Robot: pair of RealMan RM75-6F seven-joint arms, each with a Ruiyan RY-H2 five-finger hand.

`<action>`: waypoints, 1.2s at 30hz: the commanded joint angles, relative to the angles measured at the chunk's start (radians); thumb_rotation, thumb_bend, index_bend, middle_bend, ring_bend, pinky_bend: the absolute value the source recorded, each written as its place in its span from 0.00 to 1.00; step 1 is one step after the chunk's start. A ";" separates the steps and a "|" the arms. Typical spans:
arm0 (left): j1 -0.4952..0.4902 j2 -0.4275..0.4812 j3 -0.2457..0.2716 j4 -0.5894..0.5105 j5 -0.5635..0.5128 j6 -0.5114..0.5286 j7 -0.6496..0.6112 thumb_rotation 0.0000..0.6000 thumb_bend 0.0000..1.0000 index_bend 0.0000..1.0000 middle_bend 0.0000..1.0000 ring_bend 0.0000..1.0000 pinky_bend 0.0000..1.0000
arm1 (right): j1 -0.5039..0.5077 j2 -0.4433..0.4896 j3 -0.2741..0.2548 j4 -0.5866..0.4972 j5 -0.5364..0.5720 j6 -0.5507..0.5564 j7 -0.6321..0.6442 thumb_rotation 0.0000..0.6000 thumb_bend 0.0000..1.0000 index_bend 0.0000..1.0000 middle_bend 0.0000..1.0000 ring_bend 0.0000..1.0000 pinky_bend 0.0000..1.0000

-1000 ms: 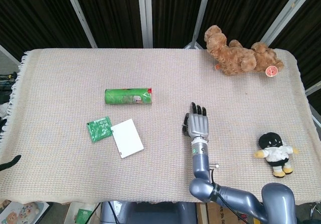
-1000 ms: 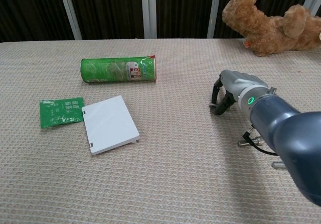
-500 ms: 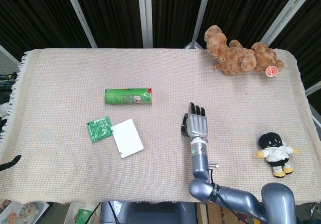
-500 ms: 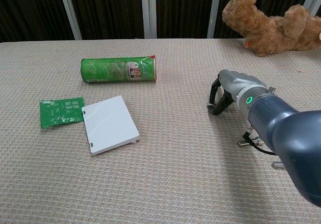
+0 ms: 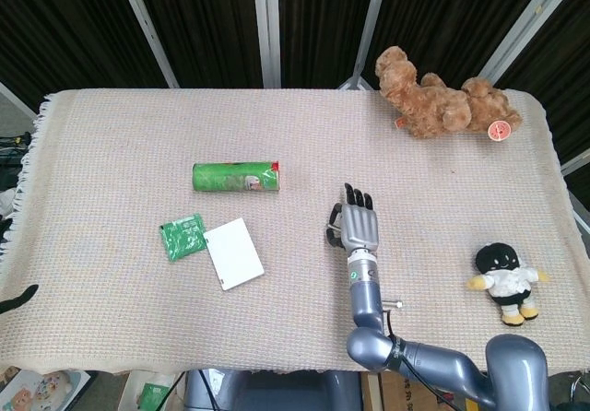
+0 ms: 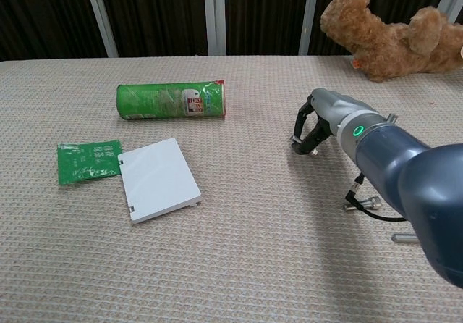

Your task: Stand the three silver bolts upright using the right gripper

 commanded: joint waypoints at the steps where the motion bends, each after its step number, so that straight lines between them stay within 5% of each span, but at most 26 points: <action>1: 0.000 0.000 0.000 0.000 0.000 0.000 0.000 1.00 0.24 0.06 0.03 0.00 0.14 | -0.003 0.010 0.010 -0.013 0.014 -0.010 0.011 1.00 0.39 0.61 0.00 0.01 0.00; 36: 0.000 -0.002 0.000 -0.003 0.000 0.002 0.009 1.00 0.24 0.06 0.03 0.00 0.14 | -0.012 0.041 0.015 -0.003 -0.029 -0.053 0.169 1.00 0.39 0.61 0.00 0.01 0.00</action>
